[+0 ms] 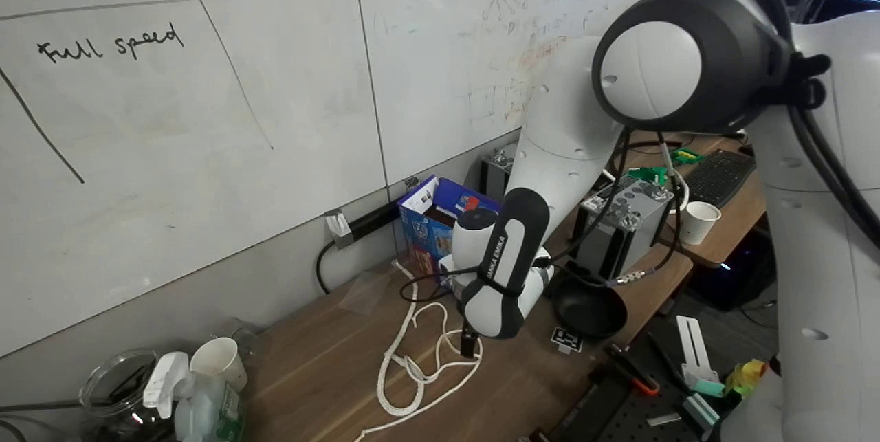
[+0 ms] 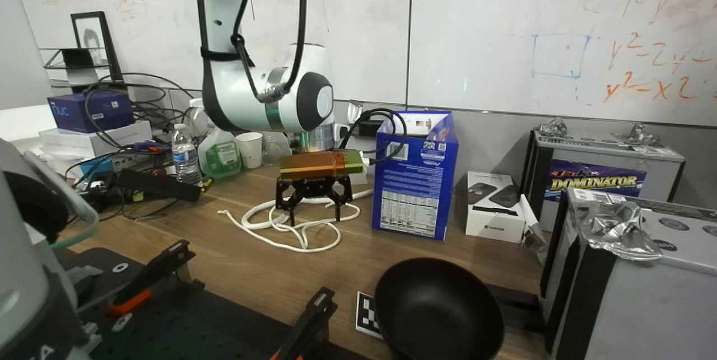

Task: Put the white ropes inside the blue box

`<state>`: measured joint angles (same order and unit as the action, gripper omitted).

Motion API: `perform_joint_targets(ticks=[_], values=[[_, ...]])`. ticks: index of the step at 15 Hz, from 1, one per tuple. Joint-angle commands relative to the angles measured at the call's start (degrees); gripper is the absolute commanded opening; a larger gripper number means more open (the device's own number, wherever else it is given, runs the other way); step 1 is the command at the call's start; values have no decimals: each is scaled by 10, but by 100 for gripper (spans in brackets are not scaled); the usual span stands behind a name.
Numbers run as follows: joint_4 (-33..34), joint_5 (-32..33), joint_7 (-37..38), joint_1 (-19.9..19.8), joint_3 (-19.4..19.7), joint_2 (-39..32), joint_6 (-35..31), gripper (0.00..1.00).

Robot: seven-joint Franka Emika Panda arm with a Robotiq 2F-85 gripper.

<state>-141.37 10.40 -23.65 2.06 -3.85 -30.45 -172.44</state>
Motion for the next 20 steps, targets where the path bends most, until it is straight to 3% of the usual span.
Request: perform_joint_targets(ticks=[1, 20], values=[[28, 26, 15, -1, 3, -40, -17, 100], [83, 46, 24, 17, 12, -110, -1, 100]])
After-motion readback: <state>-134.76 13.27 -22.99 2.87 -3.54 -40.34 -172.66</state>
